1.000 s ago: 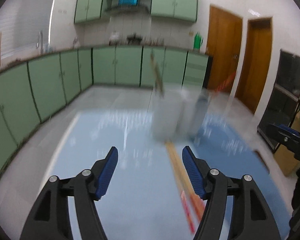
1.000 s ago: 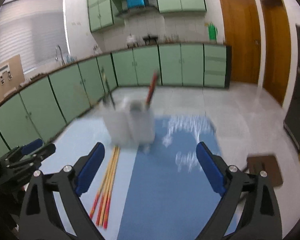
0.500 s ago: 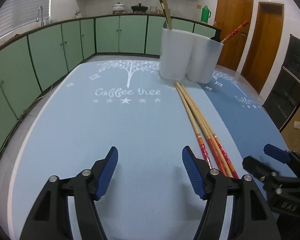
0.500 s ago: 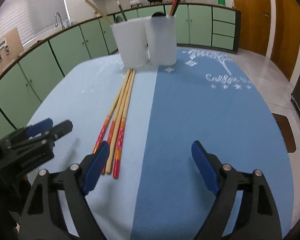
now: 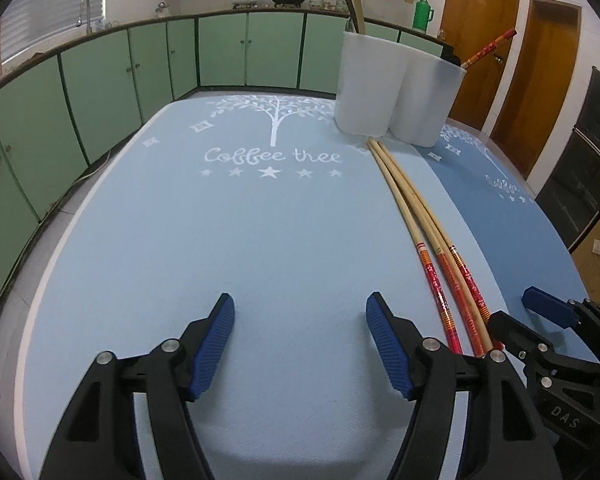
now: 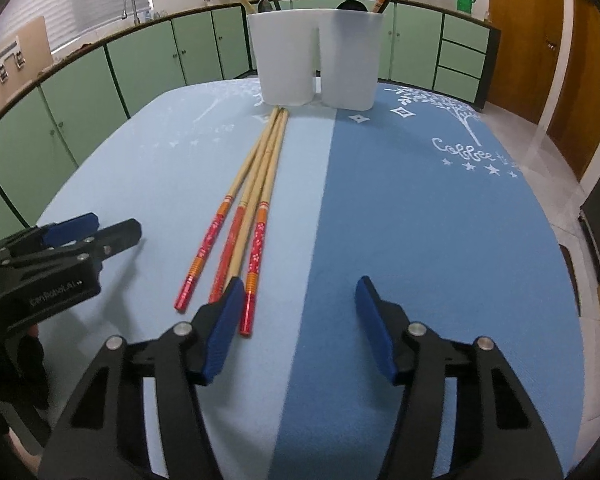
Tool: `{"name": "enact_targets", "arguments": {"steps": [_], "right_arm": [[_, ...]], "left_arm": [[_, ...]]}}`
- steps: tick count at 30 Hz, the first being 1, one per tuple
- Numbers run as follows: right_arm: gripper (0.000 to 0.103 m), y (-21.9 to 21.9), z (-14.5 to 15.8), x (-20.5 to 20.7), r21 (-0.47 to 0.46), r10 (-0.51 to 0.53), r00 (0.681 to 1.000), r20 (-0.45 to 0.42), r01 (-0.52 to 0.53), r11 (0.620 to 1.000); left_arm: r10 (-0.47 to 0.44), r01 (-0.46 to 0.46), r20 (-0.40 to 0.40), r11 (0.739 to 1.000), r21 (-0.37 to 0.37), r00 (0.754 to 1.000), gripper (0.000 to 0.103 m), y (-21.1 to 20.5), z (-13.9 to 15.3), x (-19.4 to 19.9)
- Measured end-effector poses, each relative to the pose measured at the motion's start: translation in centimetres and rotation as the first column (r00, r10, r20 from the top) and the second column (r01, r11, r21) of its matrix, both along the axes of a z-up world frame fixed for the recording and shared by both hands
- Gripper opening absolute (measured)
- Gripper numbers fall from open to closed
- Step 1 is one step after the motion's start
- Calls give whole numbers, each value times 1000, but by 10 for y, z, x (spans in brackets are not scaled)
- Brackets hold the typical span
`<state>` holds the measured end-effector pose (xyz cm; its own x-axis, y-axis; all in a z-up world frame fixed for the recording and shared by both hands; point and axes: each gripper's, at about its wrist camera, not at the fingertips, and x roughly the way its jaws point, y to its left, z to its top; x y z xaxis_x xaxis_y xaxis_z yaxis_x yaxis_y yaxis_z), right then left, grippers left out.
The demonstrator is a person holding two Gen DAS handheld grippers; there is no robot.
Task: Organize utensils
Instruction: 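Grasp a red-patterned chopstick with the right tool, then grasp another red-patterned chopstick with the left tool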
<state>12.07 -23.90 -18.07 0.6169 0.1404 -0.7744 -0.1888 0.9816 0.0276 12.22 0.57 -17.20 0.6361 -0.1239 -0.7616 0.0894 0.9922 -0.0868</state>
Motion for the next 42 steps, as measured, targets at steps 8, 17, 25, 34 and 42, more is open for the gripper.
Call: {"name": "enact_targets", "arguments": {"steps": [8, 17, 25, 34, 42], "right_arm": [[46, 9, -2, -4, -30, 27, 1000, -6, -27, 999], [5, 8, -1, -4, 13, 47, 999, -11, -47, 999], [5, -34, 1, -7, 39, -78, 997, -10, 78, 996], [5, -55, -1, -7, 53, -116, 993, -7, 117, 992], [6, -56, -1, -9, 76, -112, 994, -6, 113, 991]], "left_arm": [[-2, 2, -2, 1000, 2, 1000, 69, 0, 0, 0], [-13, 13, -5, 1000, 17, 1000, 70, -4, 0, -1], [-90, 90, -7, 996, -7, 996, 70, -24, 2, -14], [-149, 149, -14, 988, 42, 989, 70, -57, -1, -21], [-110, 111, -16, 989, 94, 994, 65, -63, -3, -17]]}}
